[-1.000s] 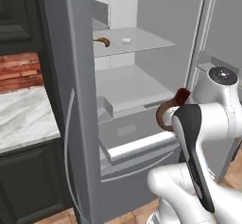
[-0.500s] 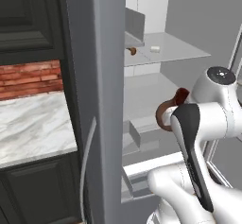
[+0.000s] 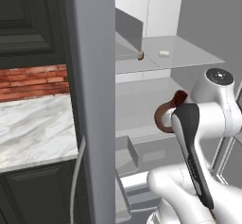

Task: Move the banana and marshmallow from the second highest shelf to the top shelf to make space. Then, place the pitcher from the counter on the cleared second highest shelf.

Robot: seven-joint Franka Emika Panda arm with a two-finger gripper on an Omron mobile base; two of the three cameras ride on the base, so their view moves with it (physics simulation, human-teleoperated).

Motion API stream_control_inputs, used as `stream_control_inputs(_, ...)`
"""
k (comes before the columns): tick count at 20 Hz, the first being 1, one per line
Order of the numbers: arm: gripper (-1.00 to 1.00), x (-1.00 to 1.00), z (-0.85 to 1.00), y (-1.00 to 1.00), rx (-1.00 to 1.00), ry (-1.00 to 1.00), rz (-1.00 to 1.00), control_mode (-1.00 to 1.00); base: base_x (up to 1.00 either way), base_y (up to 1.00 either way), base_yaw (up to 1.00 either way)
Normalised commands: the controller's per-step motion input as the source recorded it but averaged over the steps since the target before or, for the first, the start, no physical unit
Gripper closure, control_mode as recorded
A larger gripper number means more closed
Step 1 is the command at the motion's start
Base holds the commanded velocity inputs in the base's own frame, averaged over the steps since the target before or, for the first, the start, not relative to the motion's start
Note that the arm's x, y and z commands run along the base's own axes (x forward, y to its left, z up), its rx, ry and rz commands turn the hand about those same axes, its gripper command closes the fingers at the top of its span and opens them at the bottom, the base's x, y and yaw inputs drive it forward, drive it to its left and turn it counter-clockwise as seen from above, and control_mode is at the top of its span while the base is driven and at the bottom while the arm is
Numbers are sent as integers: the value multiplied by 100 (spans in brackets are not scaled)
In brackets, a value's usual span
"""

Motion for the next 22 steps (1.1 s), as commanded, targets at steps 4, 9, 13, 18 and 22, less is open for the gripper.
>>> stream_control_inputs(4,100,35,-54,-5,0,-1,5,-100,0,0,0)
stream_control_inputs(9,100,39,-34,-9,0,-9,0,-100,0,0,0)
stream_control_inputs(13,100,38,-27,-17,0,-2,0,-100,0,0,0)
stream_control_inputs(18,100,46,-9,-19,0,0,0,-100,0,0,0)
stream_control_inputs(22,100,47,-9,-22,0,0,0,-100,0,0,0)
